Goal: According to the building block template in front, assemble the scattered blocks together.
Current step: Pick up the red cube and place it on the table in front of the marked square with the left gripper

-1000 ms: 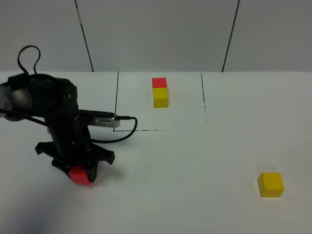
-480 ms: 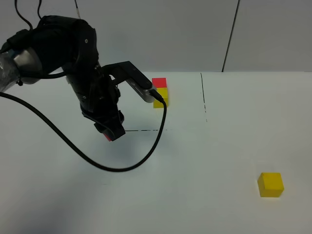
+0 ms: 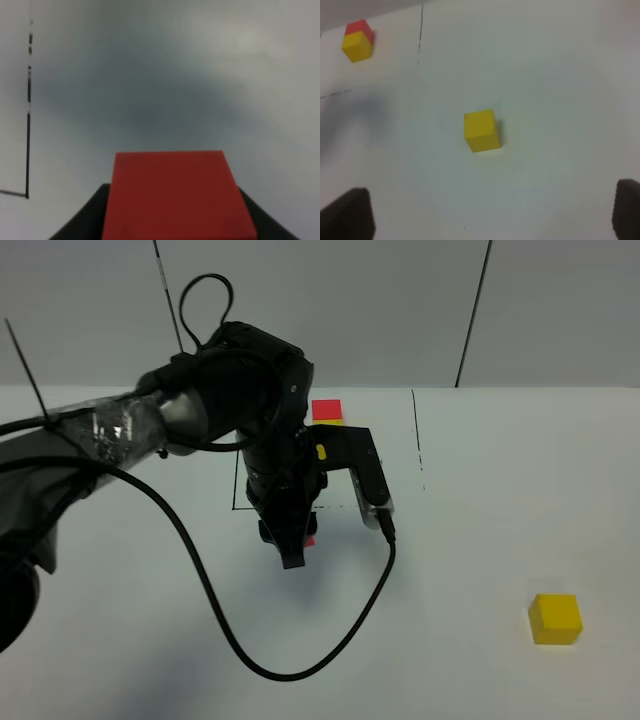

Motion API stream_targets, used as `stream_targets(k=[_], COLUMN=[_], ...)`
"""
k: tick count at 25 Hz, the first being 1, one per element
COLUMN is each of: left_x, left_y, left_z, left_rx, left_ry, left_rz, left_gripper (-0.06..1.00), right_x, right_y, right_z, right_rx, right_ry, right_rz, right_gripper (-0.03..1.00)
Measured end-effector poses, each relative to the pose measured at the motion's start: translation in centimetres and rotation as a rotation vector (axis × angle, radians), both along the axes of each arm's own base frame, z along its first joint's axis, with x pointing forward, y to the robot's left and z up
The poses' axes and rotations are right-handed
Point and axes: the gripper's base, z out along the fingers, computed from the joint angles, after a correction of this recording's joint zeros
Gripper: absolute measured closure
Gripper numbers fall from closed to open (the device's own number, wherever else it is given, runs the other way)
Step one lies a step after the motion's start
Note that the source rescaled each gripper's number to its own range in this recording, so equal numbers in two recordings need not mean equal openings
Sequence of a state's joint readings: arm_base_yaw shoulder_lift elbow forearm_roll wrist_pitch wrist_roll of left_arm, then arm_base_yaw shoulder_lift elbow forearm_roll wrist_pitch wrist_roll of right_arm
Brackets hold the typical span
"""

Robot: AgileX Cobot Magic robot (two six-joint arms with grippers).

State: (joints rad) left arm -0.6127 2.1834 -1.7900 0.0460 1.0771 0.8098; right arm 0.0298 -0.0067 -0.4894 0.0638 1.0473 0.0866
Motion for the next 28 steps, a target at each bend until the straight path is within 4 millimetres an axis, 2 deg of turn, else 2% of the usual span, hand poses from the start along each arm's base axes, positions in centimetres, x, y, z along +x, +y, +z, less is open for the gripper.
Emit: stream_targets(k=[5,12,28], left_x=[0.0,0.2,0.8], left_y=[-2.0,-2.3,-2.8], left_z=[-2.9,-6.4,-7.0], left_rx=[0.024,0.082,0.050], left_ry=[0.026,0.051,0.002], left_rz=[-0.076,-0.116,-0.219], left_gripper=[0.94,0.94,0.94], right_x=[0.0,0.0,0.0], right_y=[0.0,0.0,0.0], right_z=[0.0,0.0,0.0], right_rx=[0.000,0.000,0.001], right_ry=[0.000,0.000,0.000], right_rz=[0.000,0.000,-0.001], right_gripper=[0.07,0.07,0.11])
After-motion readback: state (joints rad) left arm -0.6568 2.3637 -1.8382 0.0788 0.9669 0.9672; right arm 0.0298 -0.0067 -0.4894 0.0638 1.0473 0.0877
